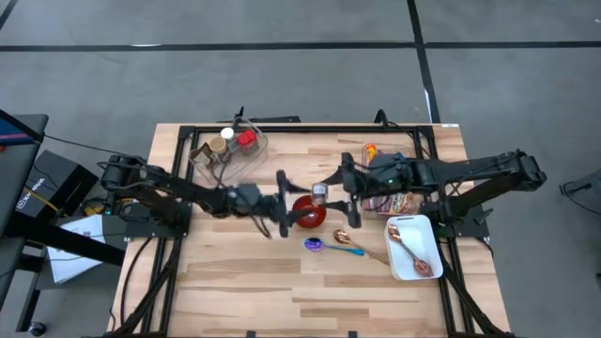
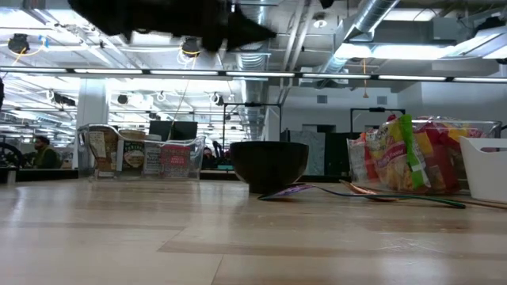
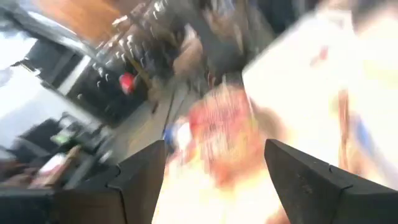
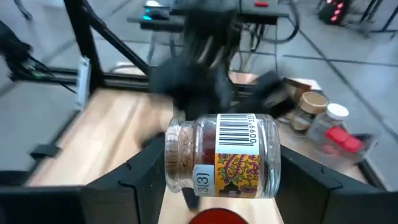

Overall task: Pick & Place Food Item
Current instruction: Put the brown seasoning bottle into the left transparent bin

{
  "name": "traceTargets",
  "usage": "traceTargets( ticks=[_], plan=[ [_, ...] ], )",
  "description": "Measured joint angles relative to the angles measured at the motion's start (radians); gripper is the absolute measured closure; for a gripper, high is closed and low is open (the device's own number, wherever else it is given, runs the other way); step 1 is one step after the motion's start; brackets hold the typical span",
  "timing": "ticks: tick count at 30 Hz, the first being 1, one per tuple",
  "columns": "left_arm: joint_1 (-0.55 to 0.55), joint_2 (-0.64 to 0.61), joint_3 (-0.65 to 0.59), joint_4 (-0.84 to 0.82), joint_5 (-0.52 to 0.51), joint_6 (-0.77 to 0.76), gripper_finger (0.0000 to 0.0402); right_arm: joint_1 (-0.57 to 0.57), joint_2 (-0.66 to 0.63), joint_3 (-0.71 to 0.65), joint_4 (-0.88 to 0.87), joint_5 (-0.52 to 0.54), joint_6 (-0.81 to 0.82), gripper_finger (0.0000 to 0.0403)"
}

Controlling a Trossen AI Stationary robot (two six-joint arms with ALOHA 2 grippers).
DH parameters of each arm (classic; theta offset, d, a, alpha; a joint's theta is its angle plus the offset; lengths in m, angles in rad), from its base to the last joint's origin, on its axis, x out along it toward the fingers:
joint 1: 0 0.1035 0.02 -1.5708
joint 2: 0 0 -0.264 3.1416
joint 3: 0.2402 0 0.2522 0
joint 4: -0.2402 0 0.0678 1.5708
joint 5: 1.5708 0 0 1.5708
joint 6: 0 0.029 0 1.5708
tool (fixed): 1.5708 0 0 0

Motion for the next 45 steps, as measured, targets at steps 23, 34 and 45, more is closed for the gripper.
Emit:
traceTargets(
  ticks=[23, 34, 45],
  plan=[
    [-0.185, 0.004, -0.018, 0.499, -0.221, 0.849, 0.0137, -0.094, 0.002, -0.005, 0.165, -0.241, 0.262, 0.0171],
    [-0.137, 0.013, 0.060, 0.423, -0.145, 0.864, 0.0137, -0.162, 0.023, -0.006, 0.201, -0.244, 0.241, 0.0171],
    [-0.072, 0.014, 0.111, 0.339, -0.072, 0.838, 0.0137, -0.165, 0.023, -0.005, 0.212, -0.245, 0.214, 0.0171]
  ],
)
